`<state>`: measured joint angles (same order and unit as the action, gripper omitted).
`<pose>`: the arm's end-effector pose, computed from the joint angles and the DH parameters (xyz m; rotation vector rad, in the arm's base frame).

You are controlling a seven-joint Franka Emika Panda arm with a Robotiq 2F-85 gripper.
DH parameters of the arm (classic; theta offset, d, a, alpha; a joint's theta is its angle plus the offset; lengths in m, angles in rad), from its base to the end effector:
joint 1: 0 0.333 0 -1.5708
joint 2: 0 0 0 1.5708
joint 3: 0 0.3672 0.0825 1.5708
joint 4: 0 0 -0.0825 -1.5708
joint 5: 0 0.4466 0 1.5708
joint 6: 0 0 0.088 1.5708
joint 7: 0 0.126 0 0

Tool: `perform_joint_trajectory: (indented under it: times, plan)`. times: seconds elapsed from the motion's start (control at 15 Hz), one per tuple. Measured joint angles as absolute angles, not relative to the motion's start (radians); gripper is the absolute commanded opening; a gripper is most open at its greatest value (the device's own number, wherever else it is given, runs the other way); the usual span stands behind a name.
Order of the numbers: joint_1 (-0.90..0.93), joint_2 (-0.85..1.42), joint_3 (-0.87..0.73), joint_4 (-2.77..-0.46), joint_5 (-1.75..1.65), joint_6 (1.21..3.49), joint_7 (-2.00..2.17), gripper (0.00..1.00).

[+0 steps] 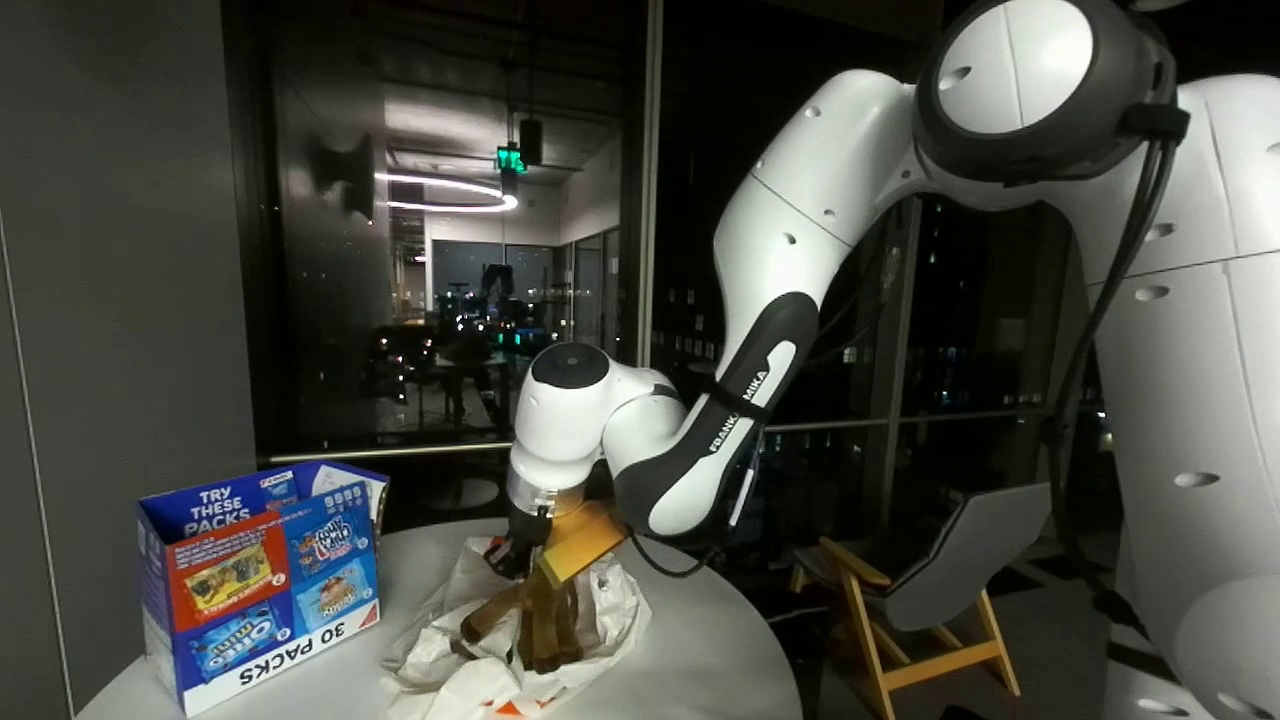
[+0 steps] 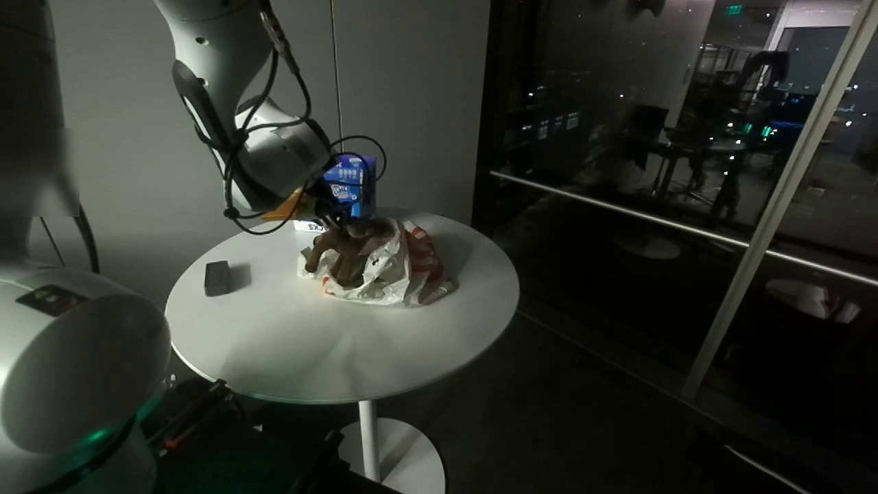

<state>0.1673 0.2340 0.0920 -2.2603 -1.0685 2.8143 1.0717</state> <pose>0.5762 0.1917 0.2606 2.8494 0.2195 0.7526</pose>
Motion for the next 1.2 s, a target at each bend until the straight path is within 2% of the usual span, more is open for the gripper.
perform_joint_trajectory:
  times: [0.33,0.73,0.93,1.2]
  plan:
    - [0.211,0.224,0.161,-2.307,-1.039,2.812,1.085,0.18]
    - [0.300,0.148,0.202,-2.381,-1.033,2.604,1.265,0.18]
    - [0.304,0.123,0.207,-2.403,-0.984,2.574,1.276,0.16]
    - [0.295,0.103,0.205,-2.409,-0.932,2.529,1.292,0.18]
